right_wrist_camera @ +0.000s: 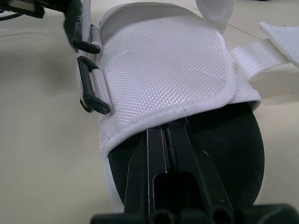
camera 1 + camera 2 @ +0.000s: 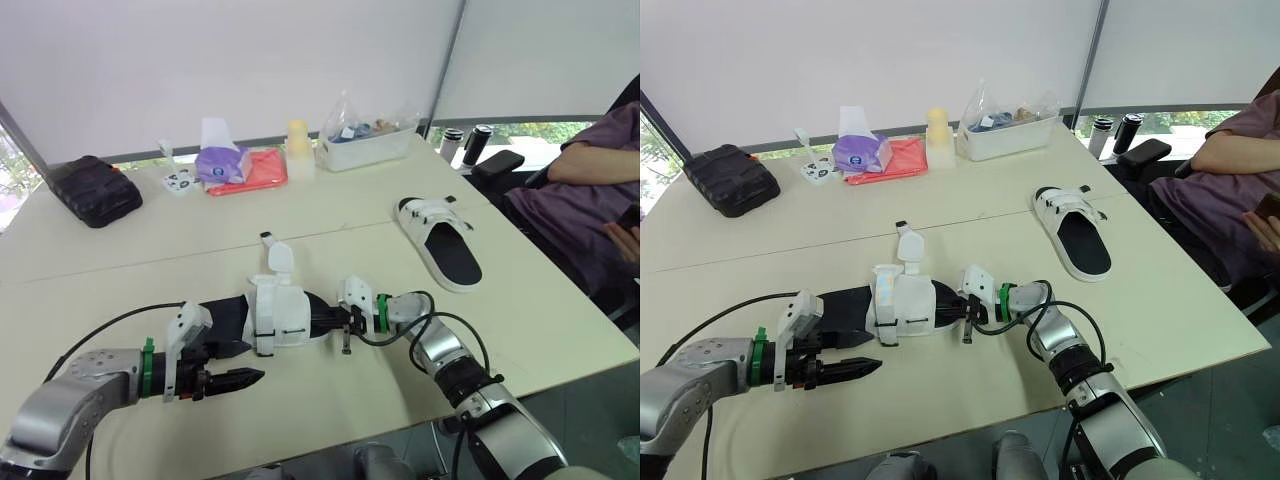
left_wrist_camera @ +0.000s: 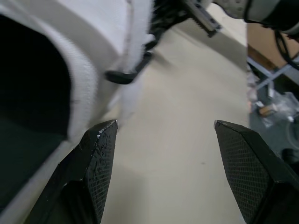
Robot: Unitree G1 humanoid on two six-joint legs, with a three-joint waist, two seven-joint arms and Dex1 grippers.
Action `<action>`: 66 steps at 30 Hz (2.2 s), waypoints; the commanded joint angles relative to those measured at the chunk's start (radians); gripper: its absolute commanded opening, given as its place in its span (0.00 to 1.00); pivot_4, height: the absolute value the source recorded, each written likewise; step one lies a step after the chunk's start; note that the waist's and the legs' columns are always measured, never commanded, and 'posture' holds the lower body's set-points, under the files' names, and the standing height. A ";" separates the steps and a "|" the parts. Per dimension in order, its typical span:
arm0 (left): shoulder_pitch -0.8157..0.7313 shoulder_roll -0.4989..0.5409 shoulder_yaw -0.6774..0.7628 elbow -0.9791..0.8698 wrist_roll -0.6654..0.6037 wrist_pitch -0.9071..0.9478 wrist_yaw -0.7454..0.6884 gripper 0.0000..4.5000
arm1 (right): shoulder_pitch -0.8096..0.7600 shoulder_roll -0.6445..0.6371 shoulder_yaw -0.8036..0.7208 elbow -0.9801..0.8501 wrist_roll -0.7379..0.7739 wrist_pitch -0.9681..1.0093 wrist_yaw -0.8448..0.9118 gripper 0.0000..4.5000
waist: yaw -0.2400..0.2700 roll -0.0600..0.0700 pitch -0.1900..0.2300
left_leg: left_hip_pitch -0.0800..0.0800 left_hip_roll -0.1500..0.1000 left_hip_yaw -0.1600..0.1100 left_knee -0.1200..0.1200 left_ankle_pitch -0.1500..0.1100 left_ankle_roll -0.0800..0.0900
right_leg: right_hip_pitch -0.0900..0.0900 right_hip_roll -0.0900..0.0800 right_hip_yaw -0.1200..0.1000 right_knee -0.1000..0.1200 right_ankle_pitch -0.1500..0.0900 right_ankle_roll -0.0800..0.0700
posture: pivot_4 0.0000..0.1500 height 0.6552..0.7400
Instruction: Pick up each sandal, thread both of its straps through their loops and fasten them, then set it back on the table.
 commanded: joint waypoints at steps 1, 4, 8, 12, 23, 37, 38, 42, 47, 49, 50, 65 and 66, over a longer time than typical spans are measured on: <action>-0.020 -0.010 -0.007 0.012 0.017 -0.046 0.004 0.75 | 0.062 -0.013 0.065 0.064 -0.093 0.051 -0.001 0.00 | 0.000 0.000 0.000 | 0.000 0.000 0.000 0.000 0.000 0.000 | 0.000 0.000 0.000 0.000 0.000 0.000 | 1.00 1.00; -0.038 -0.005 -0.007 0.029 0.018 -0.053 -0.001 0.75 | 0.065 -0.016 0.063 0.060 -0.092 0.054 0.000 0.00 | 0.000 0.000 0.000 | 0.000 0.000 0.000 -0.001 0.000 0.000 | 0.000 0.000 0.000 0.000 0.001 0.001 | 1.00 1.00; -0.064 -0.012 -0.038 0.030 0.014 -0.040 -0.011 0.75 | 0.067 -0.012 0.064 0.063 -0.095 0.054 -0.003 0.00 | 0.001 0.000 0.000 | 0.000 0.000 0.000 -0.001 0.000 0.000 | 0.000 0.000 0.000 0.000 0.001 0.001 | 1.00 1.00; -0.098 -0.030 -0.091 0.025 0.017 -0.027 -0.011 0.75 | 0.063 -0.008 0.063 0.065 -0.095 0.056 -0.006 0.00 | 0.002 0.000 0.000 | 0.000 0.000 0.000 -0.001 0.000 0.000 | 0.000 0.001 -0.001 0.000 0.001 0.002 | 1.00 1.00; -0.083 -0.016 -0.143 0.027 0.031 -0.033 -0.025 0.01 | 0.067 -0.014 0.057 0.057 -0.093 0.062 -0.009 0.00 | -0.001 0.000 0.000 | 0.000 0.001 0.000 -0.001 0.000 0.000 | -0.001 0.002 0.000 0.000 0.001 0.002 | 1.00 1.00; 0.092 0.223 -0.134 -0.130 -0.077 0.026 -0.258 0.01 | 0.057 -0.013 0.058 0.077 -0.097 0.058 -0.004 0.00 | -0.001 0.000 0.000 | 0.000 0.001 0.000 -0.002 0.000 0.000 | -0.001 0.002 0.000 0.000 -0.004 0.002 | 1.00 1.00; 0.086 0.222 -0.127 -0.135 -0.086 0.031 -0.254 0.01 | 0.057 -0.012 0.059 0.079 -0.098 0.058 -0.004 0.00 | -0.001 0.000 0.000 | 0.000 0.001 0.000 -0.002 0.000 0.000 | -0.001 0.002 0.000 0.000 -0.004 0.001 | 1.00 1.00; 0.039 0.186 -0.085 -0.135 -0.173 0.081 -0.218 0.01 | 0.058 -0.011 0.060 0.080 -0.100 0.058 -0.005 0.00 | -0.001 0.000 0.000 | 0.000 0.001 0.000 -0.003 0.000 0.000 | -0.001 0.002 0.000 0.000 -0.003 -0.001 | 1.00 1.00; -0.151 0.014 0.055 0.019 -0.392 0.221 -0.037 0.01 | 0.060 -0.010 0.060 0.078 -0.102 0.059 -0.006 0.00 | 0.000 -0.004 -0.001 | 0.000 0.001 -0.003 -0.001 0.000 0.000 | 0.000 0.002 -0.003 0.001 -0.004 0.001 | 1.00 1.00; -0.221 -0.040 0.102 0.095 -0.452 0.260 0.036 0.01 | 0.060 -0.010 0.060 0.080 -0.105 0.058 -0.005 0.00 | -0.001 -0.002 -0.001 | 0.000 0.002 -0.003 -0.002 0.000 0.000 | 0.000 0.003 -0.003 0.001 -0.002 0.002 | 1.00 1.00; -0.251 -0.063 0.120 0.130 -0.473 0.272 0.071 0.01 | 0.060 -0.010 0.061 0.081 -0.106 0.058 -0.004 0.00 | 0.000 -0.002 -0.001 | 0.001 0.002 -0.003 -0.002 0.000 0.000 | 0.000 0.003 -0.003 0.001 -0.001 0.001 | 1.00 1.00; -0.445 -0.162 0.210 0.361 -0.454 0.279 0.243 0.74 | 0.064 -0.015 0.062 0.073 -0.111 0.060 -0.005 0.00 | -0.001 -0.003 -0.001 | 0.000 0.002 -0.004 -0.002 0.002 -0.004 | -0.001 0.004 -0.002 0.001 -0.001 0.001 | 1.00 1.00; -0.465 -0.150 0.217 0.366 -0.439 0.260 0.240 0.74 | 0.063 -0.015 0.062 0.075 -0.111 0.059 -0.005 0.00 | 0.000 -0.003 -0.001 | 0.000 0.002 -0.003 -0.002 0.002 -0.004 | -0.001 0.004 -0.002 0.001 -0.001 0.001 | 1.00 1.00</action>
